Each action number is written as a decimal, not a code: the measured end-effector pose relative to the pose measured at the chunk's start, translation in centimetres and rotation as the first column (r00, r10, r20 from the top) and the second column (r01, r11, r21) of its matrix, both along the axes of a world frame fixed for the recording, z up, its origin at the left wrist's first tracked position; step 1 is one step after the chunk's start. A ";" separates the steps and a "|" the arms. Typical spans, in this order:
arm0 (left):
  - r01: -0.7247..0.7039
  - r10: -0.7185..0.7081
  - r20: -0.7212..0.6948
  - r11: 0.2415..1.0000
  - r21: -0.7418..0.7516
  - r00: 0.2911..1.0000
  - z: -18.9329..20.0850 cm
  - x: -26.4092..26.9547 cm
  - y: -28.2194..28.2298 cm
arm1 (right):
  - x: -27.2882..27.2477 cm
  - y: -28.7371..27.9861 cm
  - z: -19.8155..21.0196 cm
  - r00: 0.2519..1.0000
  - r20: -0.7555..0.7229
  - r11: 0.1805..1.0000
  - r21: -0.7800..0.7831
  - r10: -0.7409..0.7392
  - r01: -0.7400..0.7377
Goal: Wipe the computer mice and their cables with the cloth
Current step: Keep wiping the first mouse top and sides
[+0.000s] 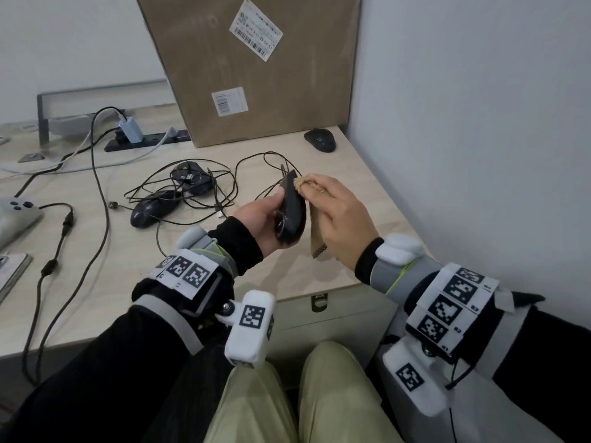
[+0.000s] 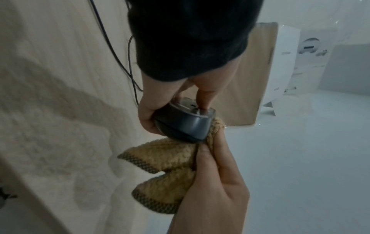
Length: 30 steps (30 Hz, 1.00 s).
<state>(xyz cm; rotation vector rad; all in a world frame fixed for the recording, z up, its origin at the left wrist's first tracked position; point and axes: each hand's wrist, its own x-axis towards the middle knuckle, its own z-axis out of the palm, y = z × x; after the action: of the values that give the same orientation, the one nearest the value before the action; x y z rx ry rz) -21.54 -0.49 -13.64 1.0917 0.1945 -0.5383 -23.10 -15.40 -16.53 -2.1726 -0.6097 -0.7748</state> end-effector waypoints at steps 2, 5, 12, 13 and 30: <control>0.030 -0.030 0.023 0.999 0.033 0.999 -0.5 -0.3 -0.4 | 0.8 -0.5 0.4 0.998 -0.060 1.000 0.020 -0.017 0.018; 0.042 -0.047 0.066 0.997 0.066 0.997 -0.9 -0.8 -1.1 | 1.6 -1.0 0.9 0.989 -0.149 1.000 0.001 -0.014 0.014; -0.139 0.138 -0.044 0.990 -0.014 0.989 0.0 -0.2 -1.7 | -0.3 -0.4 0.5 0.989 -0.127 0.984 -0.146 0.081 -0.099; -0.171 0.169 -0.050 0.985 -0.028 0.984 0.1 0.0 -1.5 | -0.6 -0.2 0.4 0.989 -0.115 0.980 -0.164 0.096 -0.115; -0.226 0.226 -0.005 0.974 -0.018 0.974 -0.1 1.1 0.3 | -2.8 1.2 0.7 0.993 0.085 0.961 -0.272 0.077 -0.052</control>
<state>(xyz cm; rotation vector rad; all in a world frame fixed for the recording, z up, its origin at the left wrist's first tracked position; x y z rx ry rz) -20.42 -0.14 -13.74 1.0347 0.3117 -0.3372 -25.87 -14.15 -15.79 -2.3575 -0.8745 -0.8017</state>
